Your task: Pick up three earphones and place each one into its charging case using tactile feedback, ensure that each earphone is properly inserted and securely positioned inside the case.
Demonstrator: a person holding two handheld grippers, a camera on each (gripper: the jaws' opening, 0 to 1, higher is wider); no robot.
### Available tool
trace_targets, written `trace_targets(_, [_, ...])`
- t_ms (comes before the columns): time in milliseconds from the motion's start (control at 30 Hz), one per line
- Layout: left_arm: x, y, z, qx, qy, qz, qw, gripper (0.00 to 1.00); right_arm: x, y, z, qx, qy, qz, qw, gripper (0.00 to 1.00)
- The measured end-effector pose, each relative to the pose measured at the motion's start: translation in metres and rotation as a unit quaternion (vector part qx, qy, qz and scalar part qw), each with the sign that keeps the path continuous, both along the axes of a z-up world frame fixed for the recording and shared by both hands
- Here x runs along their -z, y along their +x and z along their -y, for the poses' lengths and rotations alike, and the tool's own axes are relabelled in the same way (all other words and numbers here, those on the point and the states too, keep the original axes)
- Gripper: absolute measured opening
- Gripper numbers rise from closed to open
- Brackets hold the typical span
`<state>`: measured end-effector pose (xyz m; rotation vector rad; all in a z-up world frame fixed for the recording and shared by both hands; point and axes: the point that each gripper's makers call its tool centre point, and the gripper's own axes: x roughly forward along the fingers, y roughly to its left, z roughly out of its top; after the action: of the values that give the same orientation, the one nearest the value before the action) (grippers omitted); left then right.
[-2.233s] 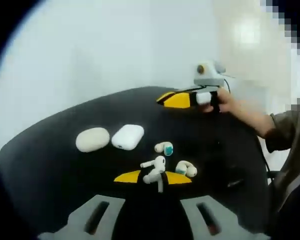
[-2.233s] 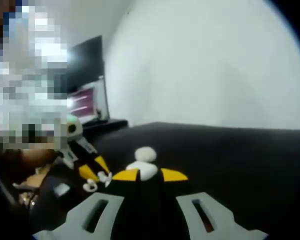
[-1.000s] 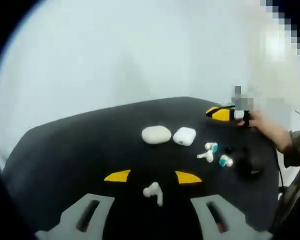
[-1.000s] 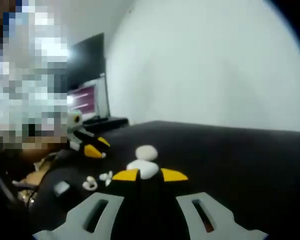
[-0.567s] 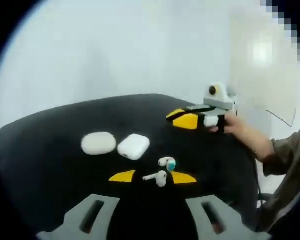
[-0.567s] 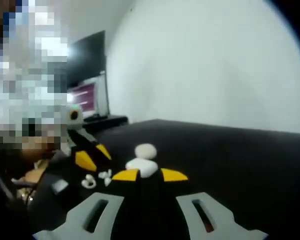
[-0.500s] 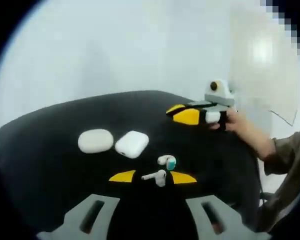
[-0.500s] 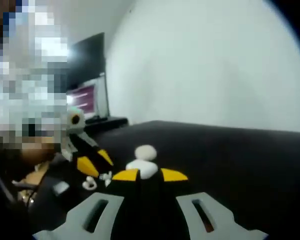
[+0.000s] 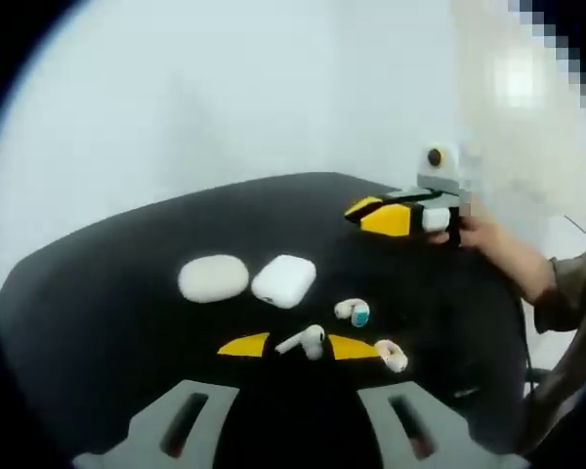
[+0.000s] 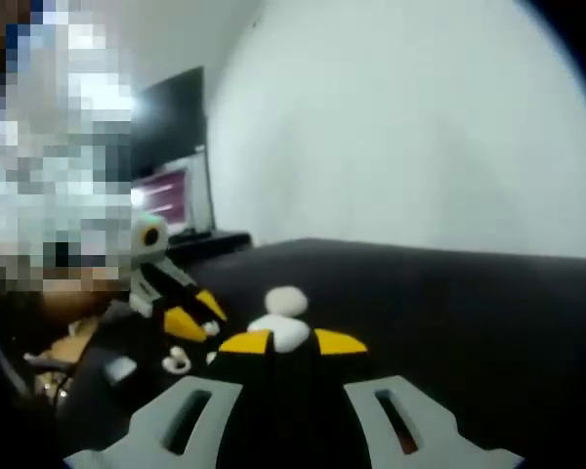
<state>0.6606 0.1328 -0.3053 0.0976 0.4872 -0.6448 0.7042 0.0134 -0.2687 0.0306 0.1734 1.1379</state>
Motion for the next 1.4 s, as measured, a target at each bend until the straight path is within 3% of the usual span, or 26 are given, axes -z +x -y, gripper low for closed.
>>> trace_targets(167, [-0.003,0.002,-0.033,-0.033,0.003,0.003,0.9994,0.19,0.002,-0.001,-0.002,-0.003,-0.005,0.002,1.0000,0.17])
trace_targets(367, [0.011,0.011,-0.069,-0.077,0.007,-0.015,0.9969,0.19,0.002,-0.002,-0.002,-0.002,-0.005,0.001,1.0000,0.17])
trace_targets(500, [0.020,0.013,-0.069,-0.081,0.009,-0.026,0.9964,0.19,0.003,-0.001,-0.001,-0.002,-0.006,0.001,1.0000,0.17])
trace_targets(600, [0.020,0.016,-0.066,-0.079,0.006,-0.016,0.9968,0.19,0.003,-0.001,0.000,-0.001,-0.005,0.000,1.0000,0.17])
trace_targets(733, [0.009,0.012,-0.062,-0.073,0.009,0.010,0.9973,0.33,0.002,0.000,0.000,0.001,-0.003,0.000,1.0000,0.17])
trace_targets(800, [-0.003,0.007,-0.057,-0.071,0.004,0.036,0.9968,0.33,0.001,0.000,0.000,0.000,-0.002,-0.001,1.0000,0.17])
trace_targets(900, [-0.009,-0.005,-0.047,-0.055,0.025,0.049,0.9970,0.32,0.002,0.000,-0.001,-0.002,-0.005,0.000,1.0000,0.17])
trace_targets(967, [-0.014,-0.020,-0.030,-0.026,0.014,0.052,0.9982,0.32,0.003,-0.001,-0.002,-0.003,-0.008,0.001,1.0000,0.17])
trace_targets(1067, [-0.019,-0.054,0.010,0.033,-0.047,0.028,0.9980,0.32,0.004,0.000,-0.001,-0.002,-0.010,0.001,0.9999,0.17])
trace_targets(1133, [-0.015,-0.075,0.028,0.061,-0.059,0.010,0.9963,0.34,0.004,0.001,0.000,0.000,-0.009,0.000,1.0000,0.17])
trace_targets(1267, [-0.005,-0.093,0.047,0.075,-0.068,-0.007,0.9948,0.40,0.004,0.001,0.000,0.002,-0.008,0.000,1.0000,0.17])
trace_targets(1400, [0.002,-0.094,0.060,0.081,-0.069,0.007,0.9943,0.56,0.007,0.001,0.000,0.003,-0.015,0.001,0.9999,0.17])
